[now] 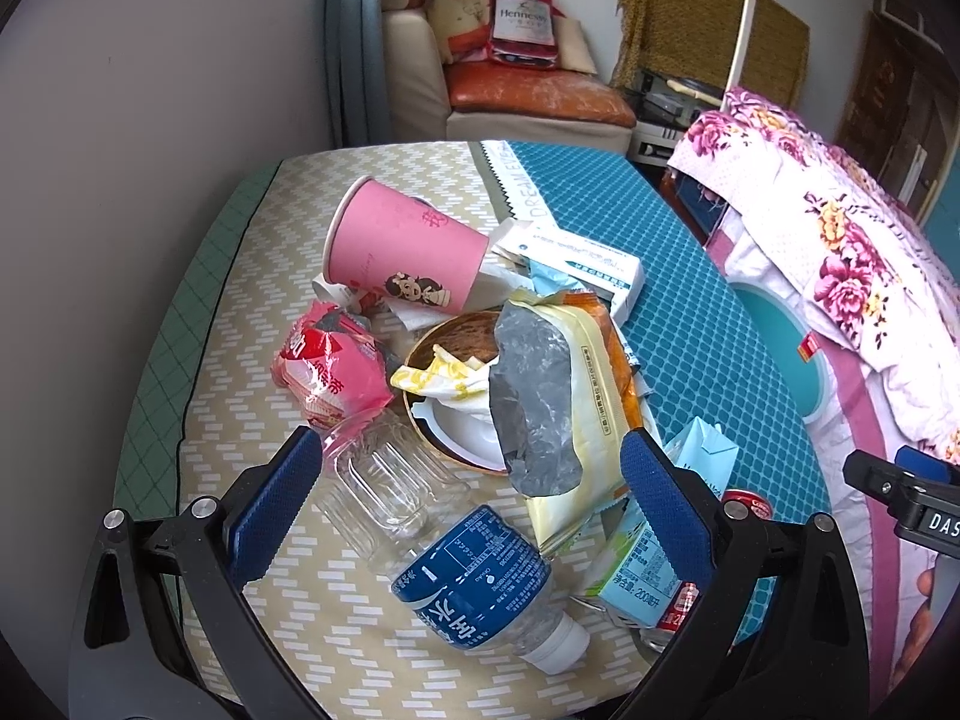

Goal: Collect trash
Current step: 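Move both grippers toward the trash pile on the table, then grasp the red Coca-Cola can with the right gripper while the left grasps the milk carton, then drop the can into the teal bin with the right gripper while the left drops the carton, then grasp the orange snack bag with the right gripper while the left grasps the water bottle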

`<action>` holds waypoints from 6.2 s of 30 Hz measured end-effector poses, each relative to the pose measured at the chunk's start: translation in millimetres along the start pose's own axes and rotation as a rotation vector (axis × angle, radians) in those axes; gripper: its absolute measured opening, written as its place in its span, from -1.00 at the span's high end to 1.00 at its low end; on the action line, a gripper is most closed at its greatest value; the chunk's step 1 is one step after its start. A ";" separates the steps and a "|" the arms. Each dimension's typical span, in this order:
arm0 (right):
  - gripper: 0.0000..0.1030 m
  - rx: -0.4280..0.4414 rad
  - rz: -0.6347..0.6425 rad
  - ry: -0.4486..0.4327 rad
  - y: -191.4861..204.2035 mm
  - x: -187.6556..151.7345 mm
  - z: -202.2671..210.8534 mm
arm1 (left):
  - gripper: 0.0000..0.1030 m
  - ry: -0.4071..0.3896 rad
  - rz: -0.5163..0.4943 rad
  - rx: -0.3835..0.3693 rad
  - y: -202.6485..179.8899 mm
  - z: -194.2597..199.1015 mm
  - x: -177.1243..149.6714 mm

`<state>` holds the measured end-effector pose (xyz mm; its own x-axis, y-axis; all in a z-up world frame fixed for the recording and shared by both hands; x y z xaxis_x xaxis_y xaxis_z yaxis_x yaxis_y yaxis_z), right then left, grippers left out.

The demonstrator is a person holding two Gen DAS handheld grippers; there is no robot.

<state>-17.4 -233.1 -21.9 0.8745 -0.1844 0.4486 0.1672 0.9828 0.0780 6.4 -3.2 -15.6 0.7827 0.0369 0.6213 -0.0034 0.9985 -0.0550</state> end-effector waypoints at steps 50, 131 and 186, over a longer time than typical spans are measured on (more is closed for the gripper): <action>-0.62 0.230 0.038 0.370 61.7 -23.4 -55.1 | -0.92 0.121 0.048 -0.004 40.0 -11.9 -25.0; -0.21 0.192 -0.473 0.066 -216.0 136.1 -112.9 | -0.15 0.404 -0.496 -0.387 -301.1 -192.8 75.0; -0.50 0.243 -0.032 0.193 7.3 70.3 -58.8 | -0.74 0.210 -0.061 -0.199 -10.5 -27.7 22.9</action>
<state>72.1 -239.3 -42.1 0.9447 -0.1904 0.2669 0.1027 0.9450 0.3106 41.5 -14.0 -22.4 0.8892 -0.0532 0.4544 0.1538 0.9702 -0.1873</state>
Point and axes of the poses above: each gripper's, at about its wrist camera, not at the fingertips, and z roughly against the way its jaws point, y to its left, x to its top, the point moved 1 cm from there along -z, roughly the way its jaws point, and after that the axes turned 1 degree about -x, right-handed, at the moved point
